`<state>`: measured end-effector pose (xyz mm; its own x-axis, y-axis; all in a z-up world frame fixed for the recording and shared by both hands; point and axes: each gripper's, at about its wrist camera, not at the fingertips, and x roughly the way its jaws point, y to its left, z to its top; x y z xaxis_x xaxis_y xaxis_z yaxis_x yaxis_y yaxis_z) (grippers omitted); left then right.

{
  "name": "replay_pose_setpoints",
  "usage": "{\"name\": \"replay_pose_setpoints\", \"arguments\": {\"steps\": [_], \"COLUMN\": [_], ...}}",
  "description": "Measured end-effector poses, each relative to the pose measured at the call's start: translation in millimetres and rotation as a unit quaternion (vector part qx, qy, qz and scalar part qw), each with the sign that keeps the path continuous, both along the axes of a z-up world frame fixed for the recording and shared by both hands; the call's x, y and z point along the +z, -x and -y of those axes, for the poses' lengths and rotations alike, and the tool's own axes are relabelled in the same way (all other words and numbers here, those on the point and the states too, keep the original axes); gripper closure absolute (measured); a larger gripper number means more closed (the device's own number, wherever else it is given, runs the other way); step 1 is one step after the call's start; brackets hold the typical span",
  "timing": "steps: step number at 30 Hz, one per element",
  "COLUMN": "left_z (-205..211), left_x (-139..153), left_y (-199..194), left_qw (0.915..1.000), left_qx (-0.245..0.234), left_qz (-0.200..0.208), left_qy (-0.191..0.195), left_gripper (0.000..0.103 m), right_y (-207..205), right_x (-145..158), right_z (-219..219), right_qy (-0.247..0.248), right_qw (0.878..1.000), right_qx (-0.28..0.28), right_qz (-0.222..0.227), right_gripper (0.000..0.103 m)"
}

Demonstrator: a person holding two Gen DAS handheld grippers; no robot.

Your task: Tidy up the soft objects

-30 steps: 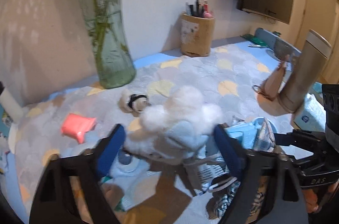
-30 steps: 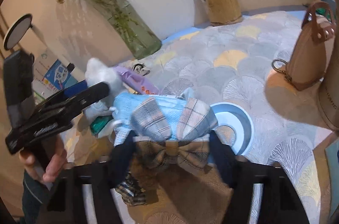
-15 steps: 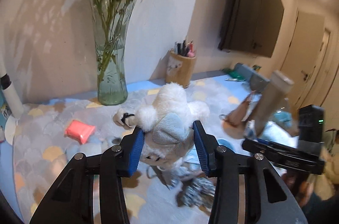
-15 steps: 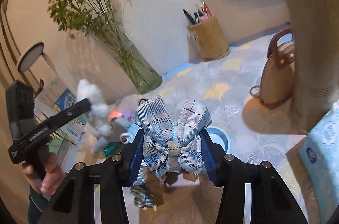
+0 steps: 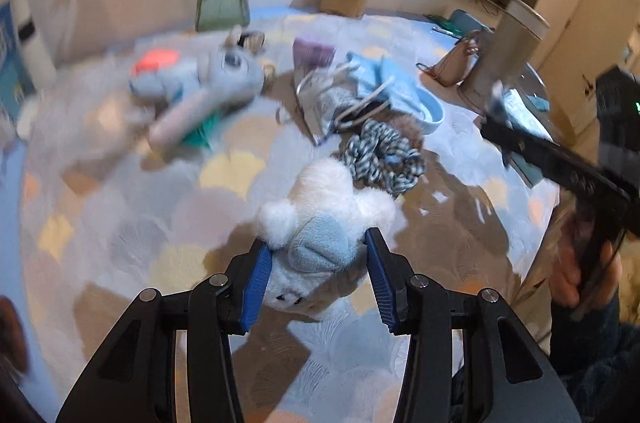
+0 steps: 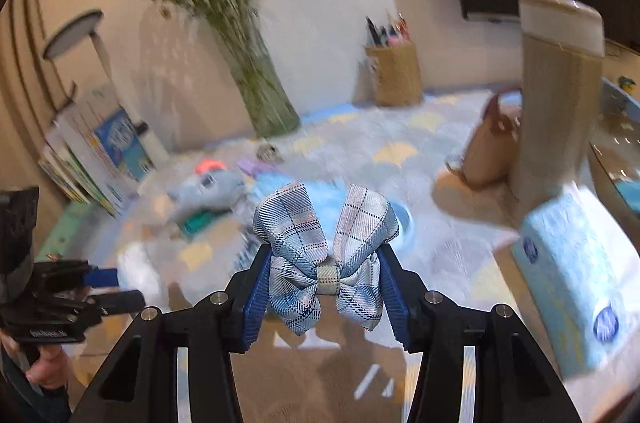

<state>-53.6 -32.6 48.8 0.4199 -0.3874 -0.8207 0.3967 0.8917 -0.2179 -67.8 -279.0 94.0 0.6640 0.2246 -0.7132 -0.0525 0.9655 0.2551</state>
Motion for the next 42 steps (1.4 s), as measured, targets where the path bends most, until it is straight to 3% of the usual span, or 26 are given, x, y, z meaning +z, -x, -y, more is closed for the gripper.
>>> {"name": "replay_pose_setpoints", "arguments": {"steps": [1,4,6,8,12,14,18,22,25,26,31,32,33,35,38,42], "left_z": [0.5,5.1,6.5,6.9,3.5,6.1,11.8,14.9,13.6,12.6,14.8,14.9,15.2,15.5,17.5,21.3], "left_x": [-4.8,-11.8,-19.0,-21.0,-22.6,-22.0,-26.4,-32.0,-34.4,-36.6,-36.2,-35.9,-35.7,-33.6,-26.9,-12.1], "left_y": [-1.4,-5.8,-10.7,-6.2,7.7,17.4,17.2,8.7,5.0,3.1,8.0,9.2,9.3,10.6,13.0,16.7], "left_qw": [1.0000,0.9999,0.9998,0.9999,0.9996,0.9984,0.9975,0.9986,0.9991,0.9993,0.9986,0.9985,0.9984,0.9980,0.9975,0.9963], "left_qx": [0.006,0.010,0.016,0.013,-0.020,-0.041,-0.041,-0.020,-0.002,0.005,0.015,0.015,0.016,0.022,0.023,0.023], "left_qz": [0.003,0.012,0.007,0.009,0.017,0.031,0.041,0.035,0.035,0.031,0.045,0.048,0.049,0.054,0.065,0.083], "left_qy": [0.000,-0.002,-0.004,-0.005,-0.009,-0.023,-0.039,-0.034,-0.022,-0.020,-0.024,-0.024,-0.025,-0.024,-0.015,-0.006], "left_gripper": [0.057,0.052,0.028,0.024,0.024,0.024,0.024,0.024,0.030,0.041,0.049,0.049,0.049,0.049,0.049,0.049], "right_y": [1.7,4.0,4.0,4.5,4.0,4.0,5.4,7.6,6.2,4.8,-0.2,-0.2,0.9,0.9,1.4,4.8], "right_x": [-10.3,-26.7,-36.1,-43.1,-51.7,-54.8,-60.3,-57.5,-58.5,-58.7,-61.5,-61.5,-62.7,-62.7,-60.8,-53.6], "right_z": [-1.3,-3.3,-3.7,-2.9,1.6,3.9,12.1,12.0,7.6,6.0,-11.6,-11.6,-18.2,-25.2,-30.7,-29.8], "right_qy": [0.001,0.010,0.017,0.013,0.008,0.003,-0.030,-0.044,-0.038,-0.031,0.029,0.029,0.059,0.104,0.117,0.100], "right_qw": [0.999,0.998,0.997,0.996,0.995,0.994,0.992,0.991,0.992,0.992,0.993,0.993,0.992,0.989,0.989,0.991], "right_qx": [-0.002,-0.004,-0.005,-0.001,0.002,-0.002,0.000,-0.002,-0.003,-0.004,-0.011,-0.011,-0.013,-0.011,0.004,0.015], "right_qz": [-0.033,-0.069,-0.081,-0.088,-0.097,-0.105,-0.119,-0.122,-0.123,-0.121,-0.116,-0.116,-0.110,-0.105,-0.094,-0.084], "right_gripper": [0.053,0.053,0.053,0.053,0.047,0.038,0.035,0.022,0.020,0.019,0.019,0.020,0.023,0.048,0.056,0.058]}}
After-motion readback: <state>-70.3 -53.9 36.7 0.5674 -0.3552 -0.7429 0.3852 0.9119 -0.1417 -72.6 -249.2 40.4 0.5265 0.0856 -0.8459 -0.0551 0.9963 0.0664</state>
